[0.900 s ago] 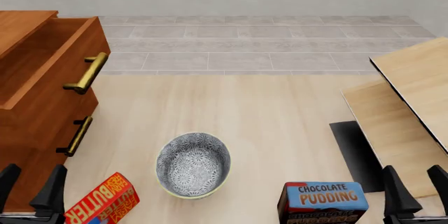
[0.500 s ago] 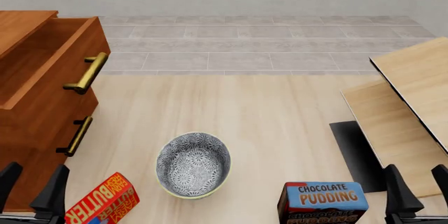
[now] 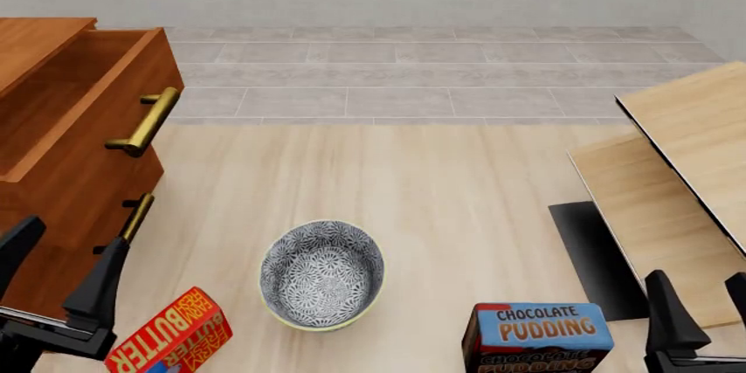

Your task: Close the top drawer of the cabinet.

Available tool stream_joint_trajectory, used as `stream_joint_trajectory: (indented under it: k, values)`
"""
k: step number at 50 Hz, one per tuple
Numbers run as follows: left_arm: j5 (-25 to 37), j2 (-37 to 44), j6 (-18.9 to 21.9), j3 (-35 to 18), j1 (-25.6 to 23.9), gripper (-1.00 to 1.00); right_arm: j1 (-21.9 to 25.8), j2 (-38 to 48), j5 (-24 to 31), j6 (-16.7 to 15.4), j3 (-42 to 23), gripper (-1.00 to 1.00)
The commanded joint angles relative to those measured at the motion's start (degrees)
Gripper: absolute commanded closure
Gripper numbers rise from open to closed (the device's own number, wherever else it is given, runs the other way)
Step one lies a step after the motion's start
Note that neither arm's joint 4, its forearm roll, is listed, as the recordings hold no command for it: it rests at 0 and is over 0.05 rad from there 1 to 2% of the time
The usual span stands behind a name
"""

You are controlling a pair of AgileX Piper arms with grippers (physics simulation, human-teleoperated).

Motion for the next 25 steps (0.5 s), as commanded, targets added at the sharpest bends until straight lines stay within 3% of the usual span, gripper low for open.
stream_joint_trajectory:
  k: [1,10,13,25]
  values:
    - [-4.1,6.3,3.9,-3.2,-3.3,-1.00,-0.8,1.5,-1.5,0.2,0.1,-1.00]
    - [-4.9,7.8,5.4,-3.1,-4.9,-1.00,-0.8,1.5,-1.4,0.3,0.0,-1.00]
    - [-8.3,12.4,9.5,-2.5,-6.3,-1.00,-0.7,1.2,-1.1,0.4,0.0,-1.00]
    - [-16.1,24.8,16.9,-2.2,-4.8,-1.00,-0.8,1.3,-1.3,0.2,0.1,-1.00]
